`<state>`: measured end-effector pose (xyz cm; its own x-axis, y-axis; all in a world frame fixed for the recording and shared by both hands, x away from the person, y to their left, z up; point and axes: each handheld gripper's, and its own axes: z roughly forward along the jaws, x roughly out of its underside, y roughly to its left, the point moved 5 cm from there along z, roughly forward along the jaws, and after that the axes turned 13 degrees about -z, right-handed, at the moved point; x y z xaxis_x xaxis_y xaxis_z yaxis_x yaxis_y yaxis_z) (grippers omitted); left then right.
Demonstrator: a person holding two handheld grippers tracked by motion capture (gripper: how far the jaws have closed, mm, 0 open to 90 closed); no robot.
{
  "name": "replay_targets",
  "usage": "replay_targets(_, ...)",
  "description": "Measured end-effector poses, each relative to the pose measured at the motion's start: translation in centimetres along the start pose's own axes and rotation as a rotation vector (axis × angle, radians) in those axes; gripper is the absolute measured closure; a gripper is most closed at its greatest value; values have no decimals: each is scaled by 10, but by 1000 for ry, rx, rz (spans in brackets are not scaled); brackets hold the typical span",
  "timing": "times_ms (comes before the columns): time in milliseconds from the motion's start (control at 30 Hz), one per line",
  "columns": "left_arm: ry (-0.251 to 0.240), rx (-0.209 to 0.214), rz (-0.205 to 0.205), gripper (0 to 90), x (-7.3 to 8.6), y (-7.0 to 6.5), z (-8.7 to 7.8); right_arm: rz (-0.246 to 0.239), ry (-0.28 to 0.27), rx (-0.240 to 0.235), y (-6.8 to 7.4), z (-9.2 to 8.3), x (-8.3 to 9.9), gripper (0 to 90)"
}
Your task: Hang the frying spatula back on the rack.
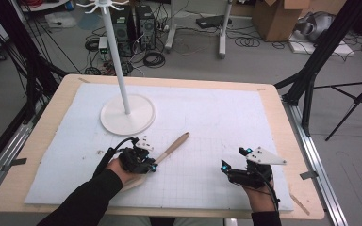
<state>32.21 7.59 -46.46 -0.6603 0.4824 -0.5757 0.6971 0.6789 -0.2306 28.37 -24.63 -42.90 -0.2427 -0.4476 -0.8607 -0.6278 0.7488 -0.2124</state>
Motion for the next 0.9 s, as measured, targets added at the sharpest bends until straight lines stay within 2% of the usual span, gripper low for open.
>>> replay_targets(267, -15, 0, -26, 771, 1, -2, -1, 4, -1, -1, -1, -1, 0, 194)
replay_targets(467, -29, 4, -32, 774, 2, -2, -3, 5, -4, 0, -1, -1, 0, 194)
replay_targets(567, -44, 9, -48, 775, 1, -1, -5, 5, -4, 0, -1, -1, 0, 194)
replay_targets(733, -72, 10, -52, 775, 1, 1, -10, 5, -4, 0, -1, -1, 0, 194)
replay_targets(900, -122, 15, -59, 774, -1, 0, -17, 7, -4, -4, 0, -1, 0, 194)
